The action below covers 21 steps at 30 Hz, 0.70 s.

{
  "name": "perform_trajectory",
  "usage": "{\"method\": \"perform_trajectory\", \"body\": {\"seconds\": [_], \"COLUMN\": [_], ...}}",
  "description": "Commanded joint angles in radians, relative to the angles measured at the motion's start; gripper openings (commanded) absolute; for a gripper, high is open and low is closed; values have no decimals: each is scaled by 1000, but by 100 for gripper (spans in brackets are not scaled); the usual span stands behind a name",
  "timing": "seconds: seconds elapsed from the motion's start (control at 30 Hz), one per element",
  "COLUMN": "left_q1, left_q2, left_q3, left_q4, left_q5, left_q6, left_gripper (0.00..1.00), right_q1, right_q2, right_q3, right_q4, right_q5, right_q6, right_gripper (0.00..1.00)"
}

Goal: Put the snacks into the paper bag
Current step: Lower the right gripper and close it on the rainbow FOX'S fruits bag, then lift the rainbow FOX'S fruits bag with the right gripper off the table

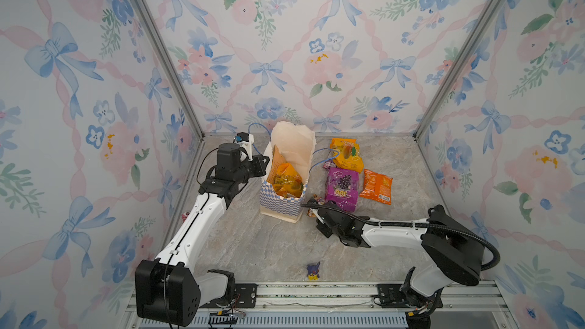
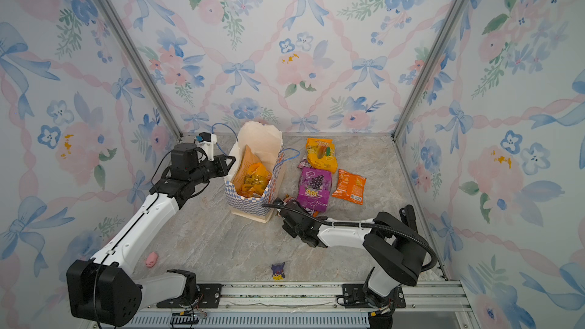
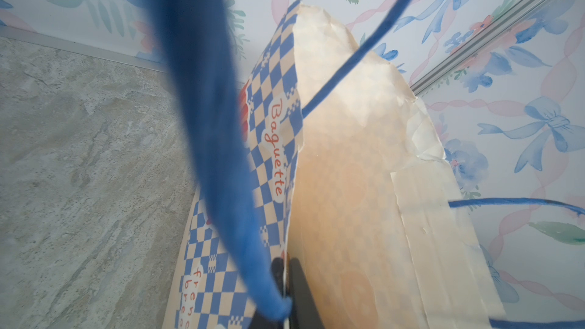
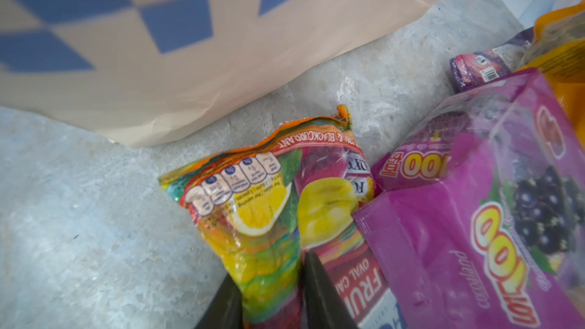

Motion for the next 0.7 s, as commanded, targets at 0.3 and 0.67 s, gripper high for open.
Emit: {"method": "perform_trajectory", "body": {"seconds": [0.3,0.67], "left_q1": [6,6], "left_q2": [-2,-4], "left_q3": [1,2], "left_q4": [9,8], "left_q5": [21,26], "left_q6": [-15,-15], "left_gripper": [9,9], "right_q1": [-118,-227], "right_q2": [-138,-195], "right_q3": [39,198], "right_q4": [-106,-365], "right_q5": [-189,-382], "right_q6": [73,104], "right_gripper": [0,0]}}
